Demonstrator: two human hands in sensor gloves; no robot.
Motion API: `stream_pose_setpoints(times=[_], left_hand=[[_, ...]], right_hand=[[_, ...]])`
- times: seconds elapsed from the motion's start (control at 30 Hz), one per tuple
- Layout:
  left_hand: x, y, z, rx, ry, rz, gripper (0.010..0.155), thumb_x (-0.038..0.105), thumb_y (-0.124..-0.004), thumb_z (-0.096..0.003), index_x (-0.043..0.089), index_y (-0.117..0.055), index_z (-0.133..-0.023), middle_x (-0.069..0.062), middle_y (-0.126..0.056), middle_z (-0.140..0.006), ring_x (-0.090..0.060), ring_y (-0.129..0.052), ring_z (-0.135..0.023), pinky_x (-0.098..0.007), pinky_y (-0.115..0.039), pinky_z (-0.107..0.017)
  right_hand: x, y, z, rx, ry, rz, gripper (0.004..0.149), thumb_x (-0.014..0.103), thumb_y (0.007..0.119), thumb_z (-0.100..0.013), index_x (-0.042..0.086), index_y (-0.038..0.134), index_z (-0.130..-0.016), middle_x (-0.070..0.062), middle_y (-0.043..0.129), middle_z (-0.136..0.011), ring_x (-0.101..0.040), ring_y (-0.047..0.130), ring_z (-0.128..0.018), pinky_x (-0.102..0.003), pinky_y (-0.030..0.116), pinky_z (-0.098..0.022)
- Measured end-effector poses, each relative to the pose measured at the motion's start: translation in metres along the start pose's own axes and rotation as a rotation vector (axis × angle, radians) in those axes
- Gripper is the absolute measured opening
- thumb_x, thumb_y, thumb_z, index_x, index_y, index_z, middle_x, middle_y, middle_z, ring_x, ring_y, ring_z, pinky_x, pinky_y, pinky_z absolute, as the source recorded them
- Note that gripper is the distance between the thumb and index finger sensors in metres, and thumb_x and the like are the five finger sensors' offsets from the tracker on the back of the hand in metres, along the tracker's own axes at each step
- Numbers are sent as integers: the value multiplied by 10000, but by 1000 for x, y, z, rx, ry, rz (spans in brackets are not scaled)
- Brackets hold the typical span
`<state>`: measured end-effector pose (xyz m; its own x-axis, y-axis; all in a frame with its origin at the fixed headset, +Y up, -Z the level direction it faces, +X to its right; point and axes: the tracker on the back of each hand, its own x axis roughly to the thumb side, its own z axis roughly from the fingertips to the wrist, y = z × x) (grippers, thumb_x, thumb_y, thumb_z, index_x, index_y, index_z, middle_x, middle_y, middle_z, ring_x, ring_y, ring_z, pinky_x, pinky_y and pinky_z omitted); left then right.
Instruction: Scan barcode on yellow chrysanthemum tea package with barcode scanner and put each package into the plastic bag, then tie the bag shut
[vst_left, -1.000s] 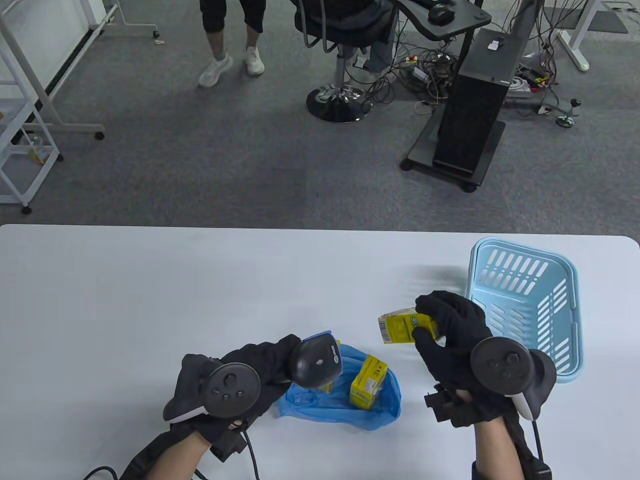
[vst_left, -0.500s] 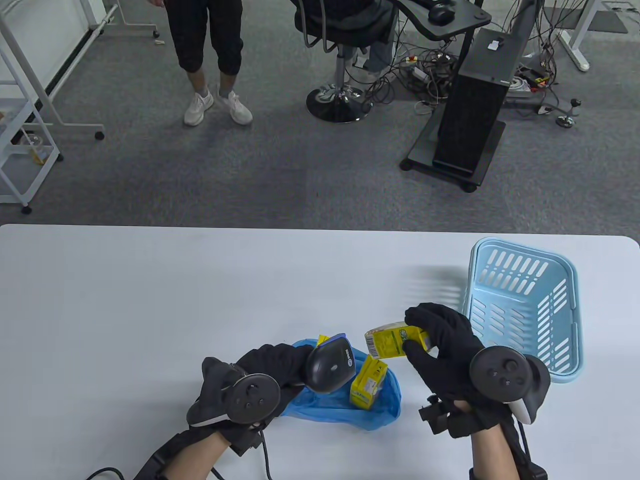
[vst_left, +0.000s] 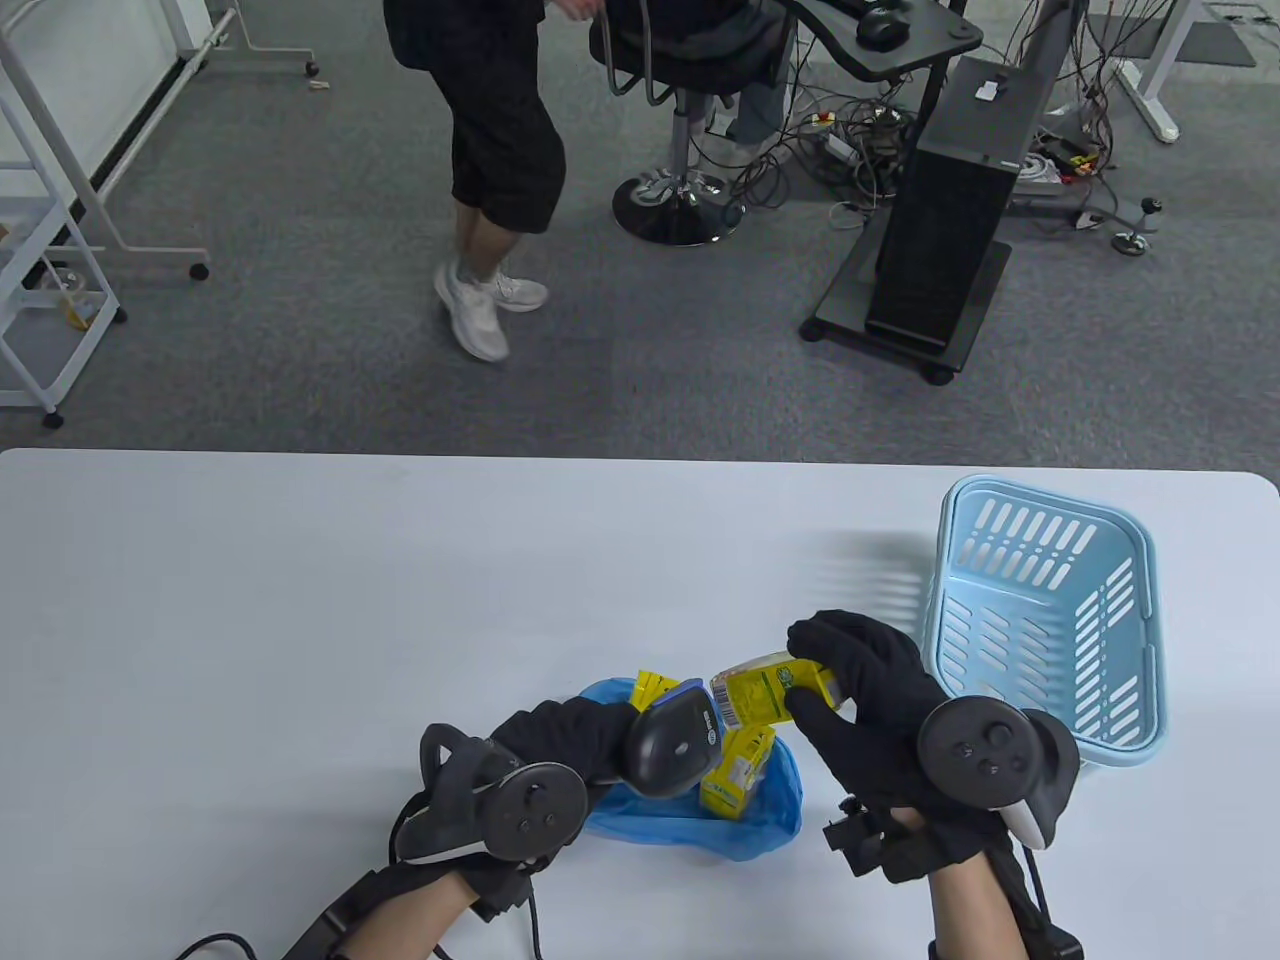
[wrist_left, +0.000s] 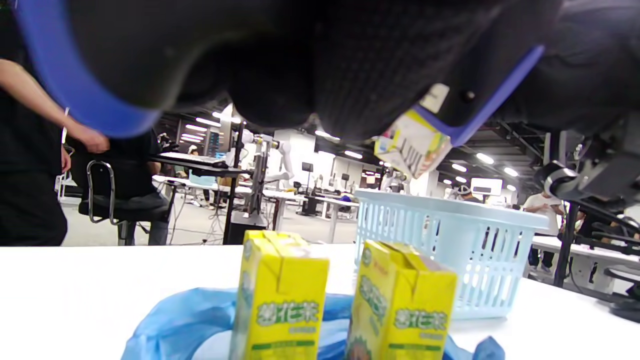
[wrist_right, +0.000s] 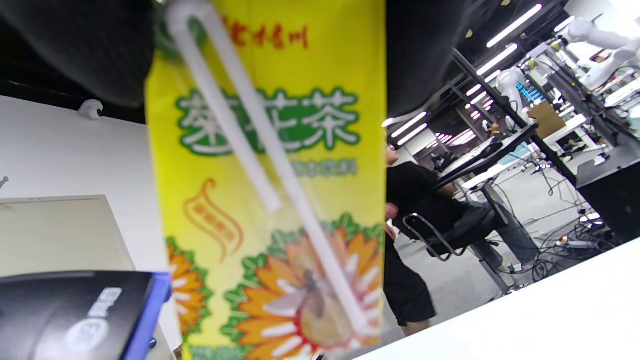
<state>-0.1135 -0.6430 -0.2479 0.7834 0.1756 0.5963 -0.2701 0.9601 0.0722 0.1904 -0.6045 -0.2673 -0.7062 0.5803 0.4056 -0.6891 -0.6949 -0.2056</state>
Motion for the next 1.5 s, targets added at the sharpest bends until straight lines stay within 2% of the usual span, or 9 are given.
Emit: stream_pose_setpoints(times=[0.37,0.47,0.67,0.87,1.0,1.3,1.33,1.43,1.5], left_hand=[[-23,13,1,34,66,220,625,312,-934,-462,261,-640,-1010,-12,-857,-874,-180,-1003,-648,-461,-879,-497],[-35,18,3,33,103,278,631,327,-925,-465,243,-639,-1021,-30,-856,-883,-196,-1001,-662,-465,-876,-495],[-50,27,8,38,148,280,628,340,-921,-468,240,-648,-1024,-35,-863,-882,-199,-1006,-661,-461,-876,-493],[-67,31,10,17,206,315,629,333,-923,-470,234,-647,-1027,-44,-860,-886,-209,-1002,-666,-469,-871,-494],[-73,38,14,21,226,305,631,334,-921,-472,231,-643,-1029,-45,-857,-889,-209,-1000,-670,-467,-872,-495],[-79,45,17,23,243,331,636,338,-913,-478,223,-637,-1039,-56,-847,-905,-225,-993,-688,-473,-865,-499],[-79,45,18,22,247,323,639,339,-912,-478,220,-634,-1041,-59,-843,-909,-226,-990,-692,-471,-867,-498],[-79,45,18,17,256,316,641,338,-909,-480,217,-630,-1044,-64,-837,-915,-231,-985,-699,-471,-865,-500],[-79,46,18,14,256,318,642,338,-910,-479,217,-630,-1044,-62,-836,-915,-232,-986,-698,-470,-866,-499]], right_hand=[[1,2,0,0,-7,45,602,447,789,-379,288,724,-956,-10,662,-1013,-439,694,-903,-490,729,-624],[8,7,0,9,-25,41,519,415,820,-363,310,772,-869,6,691,-988,-424,713,-925,-531,715,-641],[34,34,-6,71,-153,126,484,397,848,-338,318,802,-814,15,723,-959,-432,724,-925,-538,716,-657],[52,70,-37,271,-197,262,471,384,851,-332,319,809,-797,18,723,-956,-417,712,-940,-535,701,-674],[52,86,-44,341,-200,372,467,385,856,-326,322,821,-788,10,728,-954,-416,725,-933,-533,711,-669],[45,112,-47,446,-174,404,475,387,860,-323,309,824,-790,-24,710,-974,-418,728,-929,-533,714,-664],[44,115,-46,463,-172,414,489,387,860,-323,302,817,-802,-34,689,-991,-419,724,-930,-533,712,-665],[39,126,-44,514,-182,463,853,396,864,-317,186,508,-1063,-98,537,-1064,-387,734,-933,-524,720,-662],[38,132,-42,528,-187,490,925,405,865,-314,139,417,-1079,-137,473,-1075,-389,740,-927,-518,726,-659]])
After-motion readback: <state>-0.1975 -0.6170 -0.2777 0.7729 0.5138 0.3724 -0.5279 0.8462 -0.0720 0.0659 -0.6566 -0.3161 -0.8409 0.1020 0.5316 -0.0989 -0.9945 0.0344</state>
